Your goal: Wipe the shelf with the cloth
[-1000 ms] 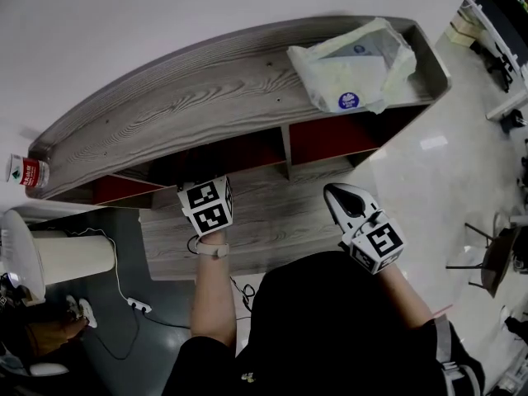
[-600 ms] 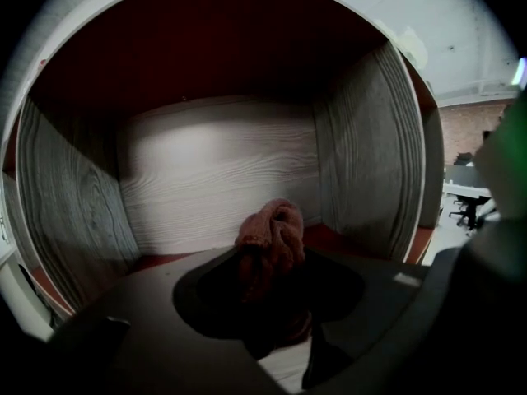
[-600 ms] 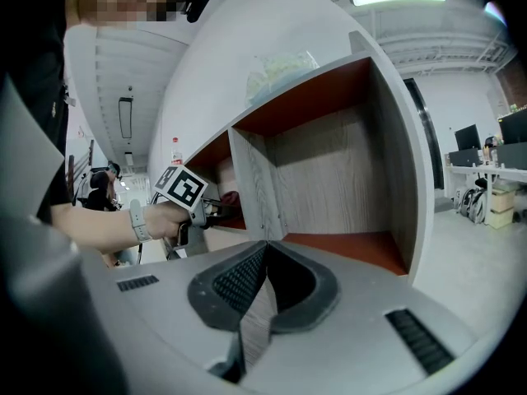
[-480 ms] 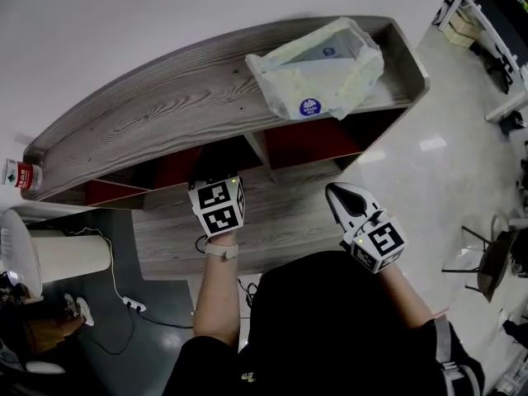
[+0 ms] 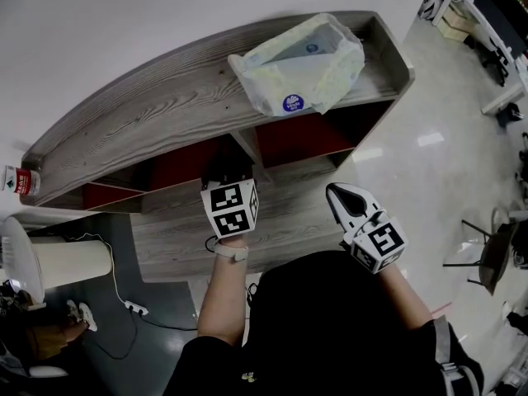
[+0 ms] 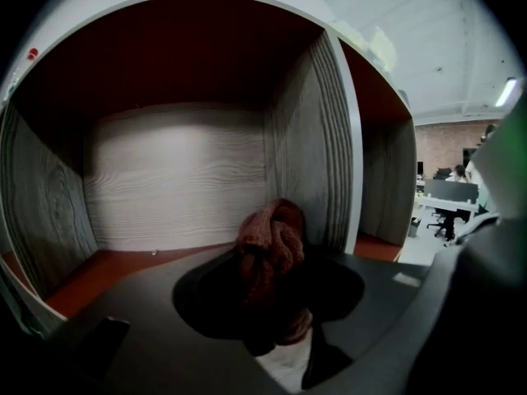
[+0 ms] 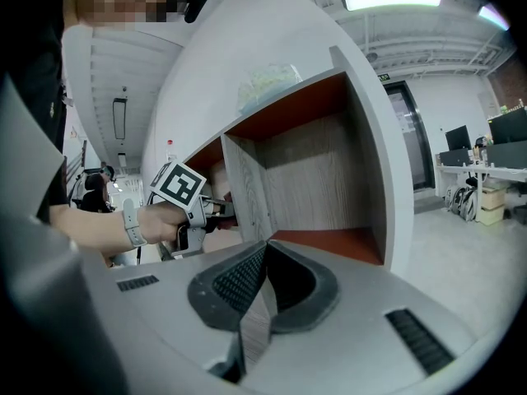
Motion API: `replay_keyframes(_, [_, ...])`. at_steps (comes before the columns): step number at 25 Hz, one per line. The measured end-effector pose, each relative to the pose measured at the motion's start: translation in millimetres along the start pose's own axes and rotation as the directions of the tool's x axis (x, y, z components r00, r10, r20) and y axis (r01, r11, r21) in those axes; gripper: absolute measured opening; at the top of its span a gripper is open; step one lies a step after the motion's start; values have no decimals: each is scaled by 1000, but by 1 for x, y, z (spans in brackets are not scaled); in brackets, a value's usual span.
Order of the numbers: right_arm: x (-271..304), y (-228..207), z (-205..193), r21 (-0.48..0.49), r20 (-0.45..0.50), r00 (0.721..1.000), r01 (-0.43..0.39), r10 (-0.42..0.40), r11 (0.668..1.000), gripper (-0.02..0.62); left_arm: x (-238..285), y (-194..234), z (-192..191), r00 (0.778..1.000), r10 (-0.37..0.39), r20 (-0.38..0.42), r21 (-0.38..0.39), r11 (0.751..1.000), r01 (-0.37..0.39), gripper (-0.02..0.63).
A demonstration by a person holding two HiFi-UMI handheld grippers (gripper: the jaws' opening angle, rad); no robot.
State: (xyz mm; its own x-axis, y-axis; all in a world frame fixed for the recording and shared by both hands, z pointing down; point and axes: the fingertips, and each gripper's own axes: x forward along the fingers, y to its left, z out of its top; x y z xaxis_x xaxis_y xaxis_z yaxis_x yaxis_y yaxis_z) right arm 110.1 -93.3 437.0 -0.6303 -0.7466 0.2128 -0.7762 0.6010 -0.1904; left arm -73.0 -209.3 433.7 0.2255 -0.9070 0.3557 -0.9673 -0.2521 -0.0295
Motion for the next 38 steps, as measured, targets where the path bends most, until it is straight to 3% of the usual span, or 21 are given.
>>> replay_keyframes(5, [-3, 11, -9, 4, -2, 1000, 9, -9, 1000, -3, -4, -2, 1, 998, -61, 18, -25, 998, 62, 169])
replay_keyframes(7, [-1, 16, -4, 25, 8, 1000, 22, -23, 999, -3, -8, -3, 4, 993, -107, 43, -96, 989, 111, 170])
replay_keyframes(9, [1, 22, -3, 38, 11, 999, 31, -31, 999, -3, -14, -3, 7, 983, -160, 88, -218, 960, 176, 170])
replay_keyframes(11, [3, 27, -10, 28, 1, 1000, 27, -27, 999, -3, -19, -3, 6, 966, -215, 142, -367, 895, 253, 170])
replay_keyframes(14, [6, 36, -17, 21, -11, 1000, 24, -23, 1000, -3, -23, -2, 3, 926, -287, 245, -557, 740, 377, 168])
replay_keyframes(18, [11, 42, -17, 11, -6, 1000, 19, -19, 1000, -3, -30, -2, 9, 865, -342, 368, -677, 539, 501, 167])
replay_keyframes(21, [15, 45, -15, 8, -1, 1000, 17, -17, 1000, -3, -40, 1, 25, 819, -345, 458, -692, 440, 572, 164])
replay_keyframes(25, [24, 48, -9, -1, 8, 1000, 3, -3, 1000, -3, -63, -1, 67, 733, -341, 588, -641, 356, 680, 163])
replay_keyframes(28, [31, 50, -4, -10, 14, 1000, -13, 13, 1000, -3, -82, -2, 96, 655, -334, 678, -580, 304, 755, 163])
replay_keyframes(30, [36, 53, -2, -13, 16, 1000, -27, 27, 1000, -3, -90, -3, 112, 613, -339, 714, -540, 291, 790, 163])
replay_keyframes(33, [41, 57, -2, -14, 12, 999, -47, 48, 999, -3, -91, -3, 118, 592, -349, 726, -519, 288, 805, 163])
replay_keyframes(38, [44, 59, -6, -10, -11, 998, -65, 65, 998, -3, -78, 5, 121, 598, -316, 736, -545, 246, 801, 163])
